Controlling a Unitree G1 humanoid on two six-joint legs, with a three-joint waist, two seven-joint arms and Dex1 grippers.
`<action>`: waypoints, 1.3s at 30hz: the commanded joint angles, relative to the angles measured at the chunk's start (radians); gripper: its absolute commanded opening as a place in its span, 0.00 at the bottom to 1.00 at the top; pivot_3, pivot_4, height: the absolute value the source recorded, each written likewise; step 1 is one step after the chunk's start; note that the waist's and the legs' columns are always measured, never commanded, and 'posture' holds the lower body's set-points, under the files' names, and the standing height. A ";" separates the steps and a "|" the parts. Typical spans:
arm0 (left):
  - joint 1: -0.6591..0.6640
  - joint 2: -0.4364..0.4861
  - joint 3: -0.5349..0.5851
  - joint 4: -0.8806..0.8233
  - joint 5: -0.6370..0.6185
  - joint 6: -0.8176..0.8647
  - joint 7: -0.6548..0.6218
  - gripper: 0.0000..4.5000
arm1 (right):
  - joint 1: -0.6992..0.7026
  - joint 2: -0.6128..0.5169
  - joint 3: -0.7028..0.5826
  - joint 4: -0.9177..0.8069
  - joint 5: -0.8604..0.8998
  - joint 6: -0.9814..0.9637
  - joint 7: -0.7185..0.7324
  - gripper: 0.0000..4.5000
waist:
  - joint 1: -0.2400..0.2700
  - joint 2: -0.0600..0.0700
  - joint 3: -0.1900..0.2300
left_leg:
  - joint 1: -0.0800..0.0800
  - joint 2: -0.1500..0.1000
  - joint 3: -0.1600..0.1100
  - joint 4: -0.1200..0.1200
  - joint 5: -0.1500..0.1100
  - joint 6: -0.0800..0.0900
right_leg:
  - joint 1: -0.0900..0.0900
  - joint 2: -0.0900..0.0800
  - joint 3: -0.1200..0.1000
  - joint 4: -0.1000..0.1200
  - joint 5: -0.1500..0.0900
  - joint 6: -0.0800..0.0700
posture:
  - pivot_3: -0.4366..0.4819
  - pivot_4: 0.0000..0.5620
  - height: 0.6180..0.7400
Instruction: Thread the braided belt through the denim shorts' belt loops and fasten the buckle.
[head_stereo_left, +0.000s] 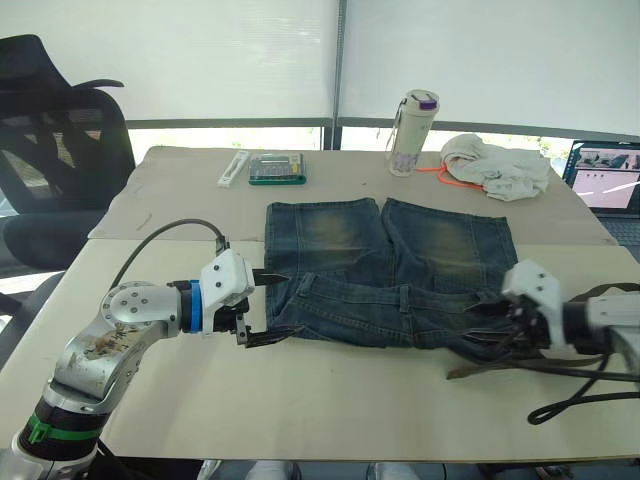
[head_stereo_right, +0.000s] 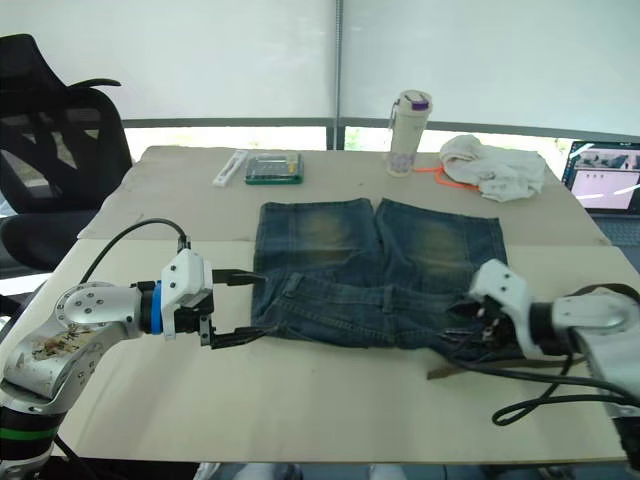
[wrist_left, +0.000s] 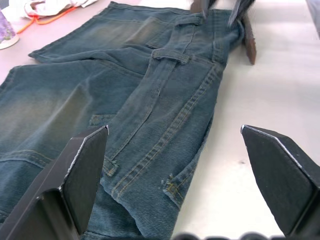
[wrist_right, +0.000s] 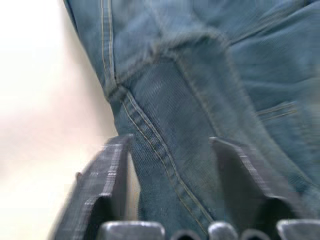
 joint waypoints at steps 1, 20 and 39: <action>-0.015 0.007 0.002 -0.043 -0.020 0.006 -0.010 1.00 | 0.097 -0.088 -0.097 -0.063 0.056 0.019 0.113 0.71 | 0.003 0.000 0.000 | 0.000 0.000 0.000 0.000 0.000 0.000 | 0.000 0.000 0.000 0.000 0.000 0.000 | 0.48 0.27 0.97; -0.011 0.013 -0.035 -0.142 -0.100 0.043 -0.058 1.00 | 0.107 -0.127 0.197 0.050 -0.260 -0.312 0.042 0.59 | -0.003 -0.001 0.000 | 0.001 0.000 0.000 0.002 0.000 -0.001 | 0.000 0.001 0.003 0.001 0.000 0.000 | 0.48 0.27 0.97; -0.122 -0.272 -0.114 -0.021 -0.169 0.061 0.047 1.00 | -0.042 -0.034 0.114 -0.109 0.017 -0.156 0.054 0.01 | 0.002 -0.001 0.000 | 0.000 0.000 -0.001 0.004 0.000 0.000 | 0.001 0.002 0.003 0.001 0.000 0.000 | 0.48 0.27 0.97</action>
